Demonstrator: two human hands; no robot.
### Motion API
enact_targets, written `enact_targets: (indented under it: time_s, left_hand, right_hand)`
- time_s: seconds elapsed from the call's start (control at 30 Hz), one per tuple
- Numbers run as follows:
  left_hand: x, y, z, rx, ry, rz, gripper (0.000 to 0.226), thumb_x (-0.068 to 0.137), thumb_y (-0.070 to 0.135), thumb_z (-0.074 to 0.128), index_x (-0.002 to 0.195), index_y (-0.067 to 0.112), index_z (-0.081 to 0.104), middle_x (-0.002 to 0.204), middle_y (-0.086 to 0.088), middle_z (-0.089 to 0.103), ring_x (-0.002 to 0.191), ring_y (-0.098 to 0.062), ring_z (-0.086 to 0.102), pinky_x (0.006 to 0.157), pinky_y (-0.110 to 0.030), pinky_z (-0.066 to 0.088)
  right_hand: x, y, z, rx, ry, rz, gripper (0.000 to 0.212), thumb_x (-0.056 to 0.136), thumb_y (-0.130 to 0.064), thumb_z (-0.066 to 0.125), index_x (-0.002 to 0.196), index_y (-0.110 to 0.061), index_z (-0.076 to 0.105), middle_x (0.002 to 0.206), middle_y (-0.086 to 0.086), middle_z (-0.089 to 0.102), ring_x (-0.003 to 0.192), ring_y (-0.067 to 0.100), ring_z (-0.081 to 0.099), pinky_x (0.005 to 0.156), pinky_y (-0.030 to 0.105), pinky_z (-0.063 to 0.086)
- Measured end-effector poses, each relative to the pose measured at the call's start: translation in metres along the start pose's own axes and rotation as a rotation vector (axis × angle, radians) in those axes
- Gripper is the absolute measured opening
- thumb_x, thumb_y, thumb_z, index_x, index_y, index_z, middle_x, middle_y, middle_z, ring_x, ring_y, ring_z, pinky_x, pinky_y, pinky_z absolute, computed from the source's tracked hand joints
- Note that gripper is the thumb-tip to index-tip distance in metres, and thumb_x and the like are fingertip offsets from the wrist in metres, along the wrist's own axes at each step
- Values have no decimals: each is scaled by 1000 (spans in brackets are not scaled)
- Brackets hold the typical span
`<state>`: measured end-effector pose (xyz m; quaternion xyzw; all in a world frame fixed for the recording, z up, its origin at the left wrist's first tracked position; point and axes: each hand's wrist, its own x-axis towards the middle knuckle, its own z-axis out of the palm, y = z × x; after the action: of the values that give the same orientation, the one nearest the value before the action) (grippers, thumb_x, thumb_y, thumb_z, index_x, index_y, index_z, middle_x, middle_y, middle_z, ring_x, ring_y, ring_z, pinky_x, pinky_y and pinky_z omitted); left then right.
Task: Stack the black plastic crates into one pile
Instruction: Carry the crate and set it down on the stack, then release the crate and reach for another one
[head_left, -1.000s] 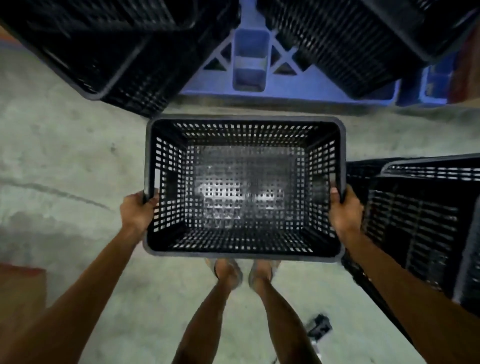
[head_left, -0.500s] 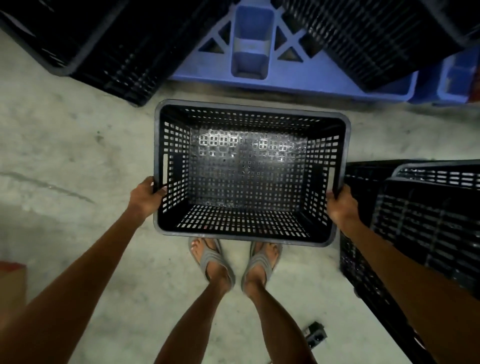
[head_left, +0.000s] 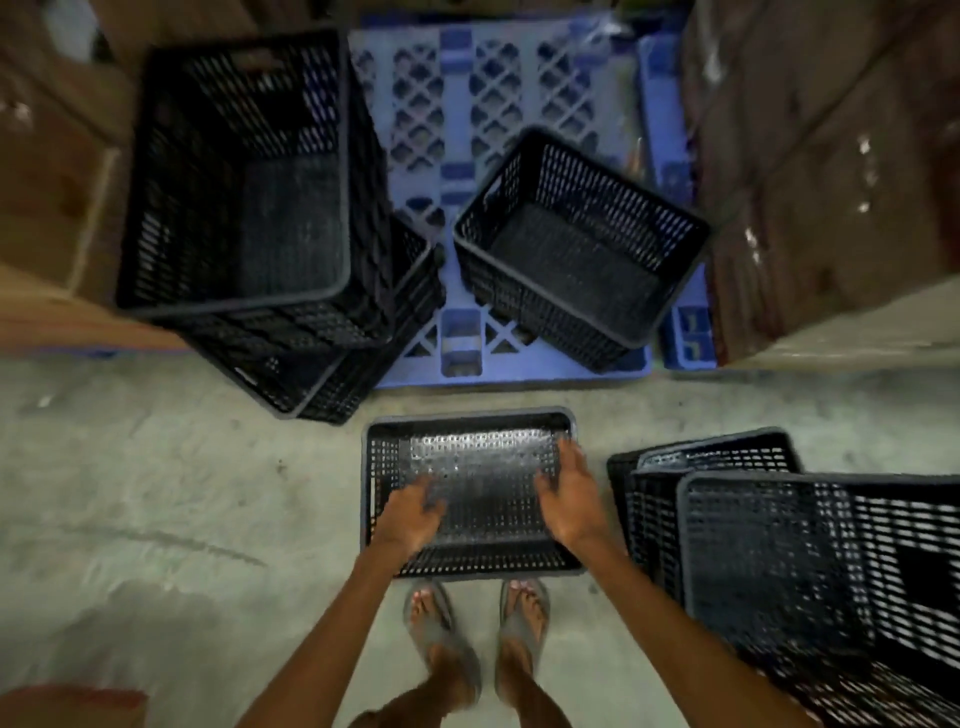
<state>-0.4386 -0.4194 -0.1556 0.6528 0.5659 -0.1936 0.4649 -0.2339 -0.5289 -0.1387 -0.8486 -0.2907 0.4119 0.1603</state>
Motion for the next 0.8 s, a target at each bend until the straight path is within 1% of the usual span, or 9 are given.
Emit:
enact_targets:
  time_s: [0.1,0.17,0.27,0.37,0.47,0.53,0.63,0.73,0.8]
  left_hand:
    - [8,61,-31,63,61,145,47,91,22,60,138,20,55,134,-9,64,119,-28,64,97,-31,50]
    - [22,103,-52,100,110,224,47,91,25,61,138,20,55,134,-9,63,124,-28,60,100,-32,47]
    - [56,160,-83,170,188,313,46,91,22,62,136,18,57,133,-11,65,121,-30,62,98,-36,48]
    - [108,206,-105,301,197,395,48,95,23,57,142,15,51,134,-13,63,118,-33,62,93,-43,52]
    - [169,233,-126,418,236,449,51,95,25,56,144,15,47,118,-22,66,107,-38,64,80,-44,52]
    - [217,245,-139,452,289,491,53,94,25,56,144,14,44,132,-19,58,120,-37,57,89,-45,51]
    - [307,258,-154,581,390,583,62,94,23,57,149,6,34,159,-17,29,148,-34,27,112,-48,37]
    - [393,258,-162,699,534,566,75,96,33,54,154,1,19,164,-19,11,154,-33,8,122,-45,21]
    - [443,258,-168,720,635,564,80,95,40,53,154,-2,17,162,-24,16,152,-38,13,121,-48,20]
  right_hand:
    - [6,-9,-46,87,96,-27,65,99,-25,50,155,-9,20,164,10,13,152,23,12,122,31,13]
    - [17,-8,-76,130,172,-19,65,99,-26,49,155,-10,19,164,9,12,152,23,12,121,31,14]
    - [45,-1,-109,144,275,13,65,98,-26,50,155,-12,21,164,7,14,152,23,15,120,34,20]
    - [83,12,-123,169,347,57,64,98,-26,49,154,-11,22,164,7,15,152,22,16,119,36,23]
    - [132,27,-126,180,401,105,64,99,-28,49,154,-12,22,164,7,14,151,24,17,119,37,24]
    - [173,38,-125,158,443,120,63,100,-29,48,154,-10,22,164,9,13,151,26,16,118,38,24]
    - [245,57,-114,94,544,112,63,101,-31,45,154,-7,20,164,13,12,152,28,9,120,38,17]
    - [317,79,-99,30,646,129,66,100,-31,46,154,-3,19,163,18,12,152,32,7,122,40,13]
    - [357,92,-94,27,741,161,68,99,-30,48,153,-2,19,162,21,12,152,34,8,122,41,12]
